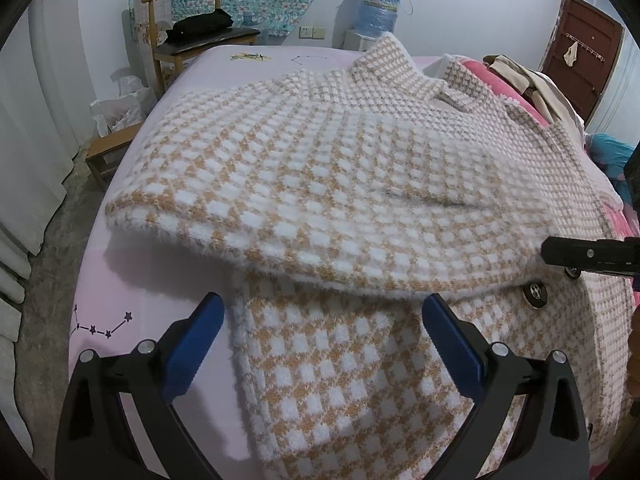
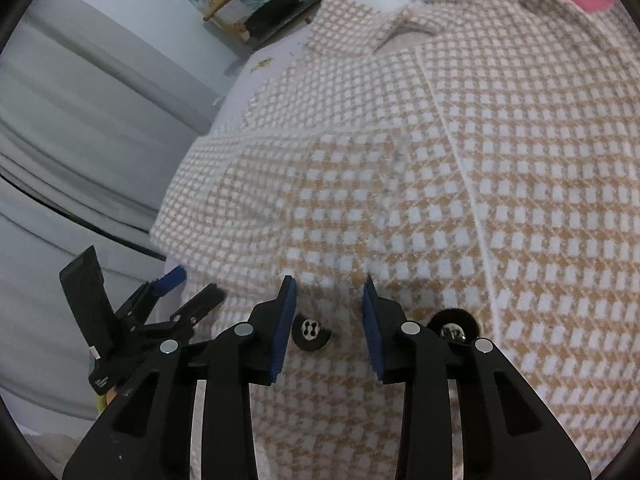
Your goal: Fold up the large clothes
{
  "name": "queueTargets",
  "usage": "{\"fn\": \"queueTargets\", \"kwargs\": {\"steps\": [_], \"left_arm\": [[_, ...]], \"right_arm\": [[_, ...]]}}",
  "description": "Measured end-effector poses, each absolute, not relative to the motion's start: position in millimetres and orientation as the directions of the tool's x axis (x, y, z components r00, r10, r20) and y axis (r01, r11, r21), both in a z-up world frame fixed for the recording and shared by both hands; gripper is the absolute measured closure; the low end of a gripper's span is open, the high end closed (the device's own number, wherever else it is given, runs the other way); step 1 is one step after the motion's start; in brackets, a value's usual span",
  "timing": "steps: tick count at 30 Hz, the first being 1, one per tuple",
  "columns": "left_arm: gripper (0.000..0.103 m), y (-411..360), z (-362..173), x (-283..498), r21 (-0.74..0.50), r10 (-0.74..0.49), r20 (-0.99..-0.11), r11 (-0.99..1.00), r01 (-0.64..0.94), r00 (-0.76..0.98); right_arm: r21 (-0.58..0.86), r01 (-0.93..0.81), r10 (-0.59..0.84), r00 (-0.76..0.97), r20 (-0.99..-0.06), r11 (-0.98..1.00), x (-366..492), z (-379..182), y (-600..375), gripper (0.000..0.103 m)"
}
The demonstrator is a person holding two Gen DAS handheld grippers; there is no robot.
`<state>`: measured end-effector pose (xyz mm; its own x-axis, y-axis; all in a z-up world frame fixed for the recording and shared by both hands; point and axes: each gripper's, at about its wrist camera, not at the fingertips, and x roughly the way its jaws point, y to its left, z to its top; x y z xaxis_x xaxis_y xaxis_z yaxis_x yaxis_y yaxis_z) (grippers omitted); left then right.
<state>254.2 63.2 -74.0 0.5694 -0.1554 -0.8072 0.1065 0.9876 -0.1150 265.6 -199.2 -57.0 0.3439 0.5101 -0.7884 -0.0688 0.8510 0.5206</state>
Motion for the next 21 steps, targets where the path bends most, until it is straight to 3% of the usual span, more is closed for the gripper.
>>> {"fn": "queueTargets", "kwargs": {"steps": [2,4,7,21], "left_arm": [[0.005,63.4,-74.1,254.2,-0.117,-0.156,-0.807,0.988,0.106,0.569],[0.005,64.0,-74.1,253.9,-0.122,-0.161,-0.805,0.987,0.106,0.571],[0.005,65.5,-74.2,252.7,-0.131,-0.169,-0.800,0.986,0.107,0.576],[0.005,68.9,-73.1,250.6,-0.136,-0.178,-0.799,0.984,0.116,0.575]], "right_arm": [[0.513,-0.077,0.504,0.351,-0.789,0.855,267.3,-57.9,-194.2,0.072],[0.488,-0.090,0.486,0.359,-0.797,0.868,267.8,-57.9,-186.1,0.087],[0.472,-0.097,0.472,0.373,-0.799,0.876,273.4,-61.9,-177.8,0.100],[0.284,-0.154,0.317,0.609,-0.728,0.946,319.7,14.0,-190.9,0.101]]}}
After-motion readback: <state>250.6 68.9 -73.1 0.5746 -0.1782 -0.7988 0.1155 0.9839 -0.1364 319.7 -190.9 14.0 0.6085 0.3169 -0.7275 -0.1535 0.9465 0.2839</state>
